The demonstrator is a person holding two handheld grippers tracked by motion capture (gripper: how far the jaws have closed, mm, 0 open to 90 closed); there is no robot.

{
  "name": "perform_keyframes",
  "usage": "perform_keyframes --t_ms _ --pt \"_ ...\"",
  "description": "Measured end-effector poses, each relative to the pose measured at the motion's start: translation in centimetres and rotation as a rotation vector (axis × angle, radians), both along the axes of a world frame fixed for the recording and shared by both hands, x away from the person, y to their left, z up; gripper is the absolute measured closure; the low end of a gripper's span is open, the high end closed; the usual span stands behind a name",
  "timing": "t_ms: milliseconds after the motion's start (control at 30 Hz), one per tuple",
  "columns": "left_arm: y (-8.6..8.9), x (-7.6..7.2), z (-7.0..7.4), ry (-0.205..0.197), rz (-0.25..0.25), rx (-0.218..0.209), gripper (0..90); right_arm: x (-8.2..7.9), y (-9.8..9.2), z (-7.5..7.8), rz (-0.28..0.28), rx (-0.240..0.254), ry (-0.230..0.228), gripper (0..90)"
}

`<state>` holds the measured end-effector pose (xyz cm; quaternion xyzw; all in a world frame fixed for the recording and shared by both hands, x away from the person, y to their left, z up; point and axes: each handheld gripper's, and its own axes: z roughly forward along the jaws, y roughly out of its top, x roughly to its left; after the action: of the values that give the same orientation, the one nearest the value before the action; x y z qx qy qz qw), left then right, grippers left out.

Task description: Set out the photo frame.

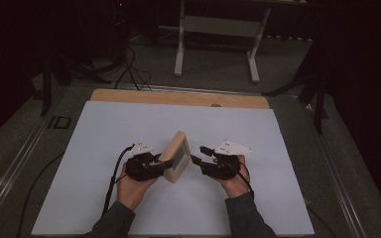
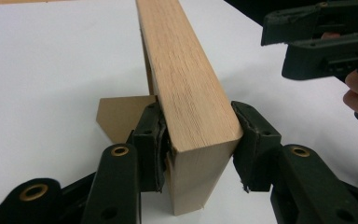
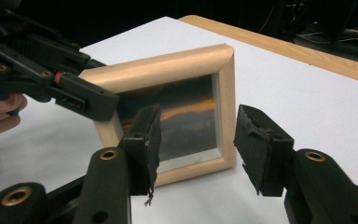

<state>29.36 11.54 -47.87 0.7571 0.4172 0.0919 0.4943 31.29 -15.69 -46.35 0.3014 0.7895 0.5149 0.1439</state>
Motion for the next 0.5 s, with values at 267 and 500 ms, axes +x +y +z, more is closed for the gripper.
perform_keyframes --t_ms 267,500 --pt "-0.7 -0.5 0.1 -0.033 -0.029 0.036 60.3 0.1 -0.6 0.3 -0.029 0.017 -0.011 50.8" --pt "-1.2 -0.9 0.1 -0.071 -0.056 0.064 60.3 0.0 -0.8 0.5 -0.031 0.021 -0.025 59.2"
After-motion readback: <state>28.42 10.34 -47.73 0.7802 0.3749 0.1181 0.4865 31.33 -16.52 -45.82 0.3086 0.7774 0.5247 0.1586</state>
